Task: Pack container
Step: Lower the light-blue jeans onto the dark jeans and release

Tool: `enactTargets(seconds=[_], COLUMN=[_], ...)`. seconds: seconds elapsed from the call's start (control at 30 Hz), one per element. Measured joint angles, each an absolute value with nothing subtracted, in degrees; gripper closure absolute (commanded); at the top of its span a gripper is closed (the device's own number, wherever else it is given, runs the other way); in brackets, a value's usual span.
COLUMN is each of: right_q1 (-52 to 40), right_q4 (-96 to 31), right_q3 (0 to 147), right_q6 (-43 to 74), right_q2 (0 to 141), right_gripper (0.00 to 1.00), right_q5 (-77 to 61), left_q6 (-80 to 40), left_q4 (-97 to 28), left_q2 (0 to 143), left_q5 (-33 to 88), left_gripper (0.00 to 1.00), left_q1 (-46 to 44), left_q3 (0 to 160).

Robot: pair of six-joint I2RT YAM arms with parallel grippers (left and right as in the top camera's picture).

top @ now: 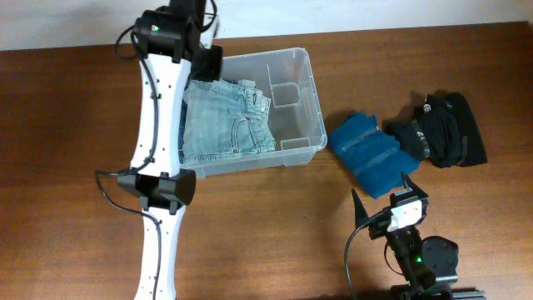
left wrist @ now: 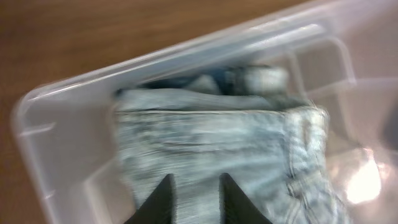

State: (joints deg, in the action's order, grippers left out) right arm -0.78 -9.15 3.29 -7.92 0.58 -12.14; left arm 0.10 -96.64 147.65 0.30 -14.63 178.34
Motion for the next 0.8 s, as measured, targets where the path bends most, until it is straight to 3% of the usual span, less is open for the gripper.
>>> enactTargets(seconds=[0.17, 0.3, 0.8], right_q1=[-0.8, -0.8, -0.8], right_q4=[-9.1, -9.1, -9.1], right_q3=[3.3, 3.3, 3.3], right_q6=[-7.9, -7.9, -7.9], right_q2=[0.6, 0.6, 0.6], right_gripper=[0.02, 0.02, 0.02], right_q5=[-12.1, -12.1, -12.1], left_q6=[7.6, 10.5, 9.8], left_q4=[-96.6, -96.6, -96.2], left_q2=[147.7, 147.6, 147.5], left_q5=[4.4, 4.8, -10.4], left_gripper=[0.85, 0.96, 0.99], left_q1=[-17.1, -17.9, -16.7], left_q3=[177.1, 171.5, 146.5])
